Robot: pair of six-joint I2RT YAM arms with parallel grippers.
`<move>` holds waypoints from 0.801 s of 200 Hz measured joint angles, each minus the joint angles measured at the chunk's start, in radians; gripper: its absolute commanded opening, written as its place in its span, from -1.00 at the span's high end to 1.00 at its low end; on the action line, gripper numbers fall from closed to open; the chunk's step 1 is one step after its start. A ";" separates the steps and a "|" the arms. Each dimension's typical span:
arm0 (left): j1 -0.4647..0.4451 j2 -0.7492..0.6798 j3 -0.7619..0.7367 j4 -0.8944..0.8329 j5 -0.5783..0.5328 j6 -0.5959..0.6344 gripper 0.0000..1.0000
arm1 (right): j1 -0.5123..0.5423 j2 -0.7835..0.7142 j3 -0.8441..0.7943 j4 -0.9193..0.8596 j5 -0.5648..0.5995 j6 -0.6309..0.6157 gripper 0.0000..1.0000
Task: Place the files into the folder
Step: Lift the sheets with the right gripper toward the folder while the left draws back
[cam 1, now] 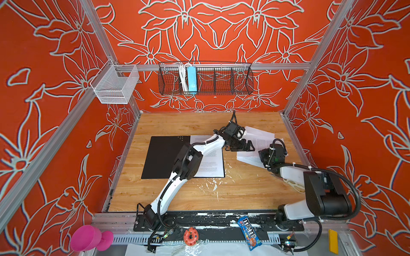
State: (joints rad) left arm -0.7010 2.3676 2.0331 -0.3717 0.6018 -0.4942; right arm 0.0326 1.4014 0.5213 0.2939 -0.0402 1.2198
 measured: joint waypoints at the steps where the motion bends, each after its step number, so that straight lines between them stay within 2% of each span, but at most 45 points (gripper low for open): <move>1: 0.000 -0.007 -0.004 0.000 0.000 0.000 -0.95 | 0.000 -0.003 0.002 -0.003 0.001 -0.003 1.00; 17: 0.001 -0.204 -0.131 0.029 -0.007 -0.007 -0.96 | 0.000 -0.075 0.061 -0.085 0.011 -0.078 1.00; 36: 0.003 -0.514 -0.331 0.104 -0.032 -0.033 -0.95 | 0.000 -0.145 0.143 -0.165 0.011 -0.171 1.00; 61: 0.001 -0.878 -0.539 0.142 -0.111 -0.033 -0.95 | 0.000 -0.201 0.223 -0.241 -0.026 -0.276 1.00; 87: 0.000 -1.207 -0.787 0.063 -0.298 -0.006 -0.95 | 0.010 -0.210 0.309 -0.322 -0.080 -0.360 1.00; 115: 0.002 -1.561 -1.040 -0.109 -0.546 0.019 -0.95 | 0.058 -0.206 0.417 -0.417 -0.122 -0.436 1.00; 140: 0.002 -1.871 -1.131 -0.267 -0.755 0.026 -0.95 | 0.153 -0.161 0.566 -0.518 -0.134 -0.511 1.00; 160: 0.002 -2.036 -1.143 -0.338 -0.867 0.039 -0.95 | 0.239 -0.090 0.699 -0.580 -0.148 -0.564 1.00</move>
State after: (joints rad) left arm -0.6991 0.3313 0.8906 -0.7094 -0.2649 -0.4553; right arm 0.2714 1.3113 1.2205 -0.2863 -0.1883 0.6559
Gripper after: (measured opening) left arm 0.978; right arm 0.044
